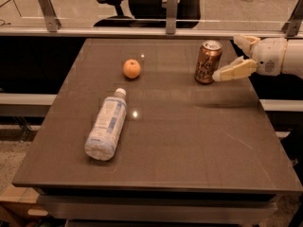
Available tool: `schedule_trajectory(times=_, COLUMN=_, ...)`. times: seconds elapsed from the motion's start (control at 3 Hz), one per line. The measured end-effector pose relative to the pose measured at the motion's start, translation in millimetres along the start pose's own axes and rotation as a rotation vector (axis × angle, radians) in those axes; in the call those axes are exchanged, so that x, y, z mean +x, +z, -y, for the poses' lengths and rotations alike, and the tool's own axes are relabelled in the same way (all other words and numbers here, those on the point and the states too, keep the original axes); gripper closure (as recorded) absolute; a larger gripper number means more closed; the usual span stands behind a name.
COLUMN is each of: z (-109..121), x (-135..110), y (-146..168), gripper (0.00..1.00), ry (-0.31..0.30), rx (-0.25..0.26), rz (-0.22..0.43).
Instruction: Move orange can near blue plastic bottle
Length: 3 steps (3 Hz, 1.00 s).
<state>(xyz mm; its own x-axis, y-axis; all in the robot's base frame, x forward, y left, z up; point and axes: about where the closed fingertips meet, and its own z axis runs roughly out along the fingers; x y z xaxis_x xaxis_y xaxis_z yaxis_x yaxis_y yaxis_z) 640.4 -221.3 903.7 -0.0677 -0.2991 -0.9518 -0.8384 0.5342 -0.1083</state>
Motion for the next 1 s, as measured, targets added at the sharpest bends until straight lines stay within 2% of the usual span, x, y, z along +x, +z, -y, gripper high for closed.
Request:
schedule_trajectory(times=0.67, z=-10, x=-7, y=39, gripper=0.00, ry=-0.051, rx=-0.093, rz=-0.044)
schedule_trajectory(times=1.0, z=-6, x=-8, y=53, gripper=0.16, ry=-0.060, rx=-0.121, rz=-0.040)
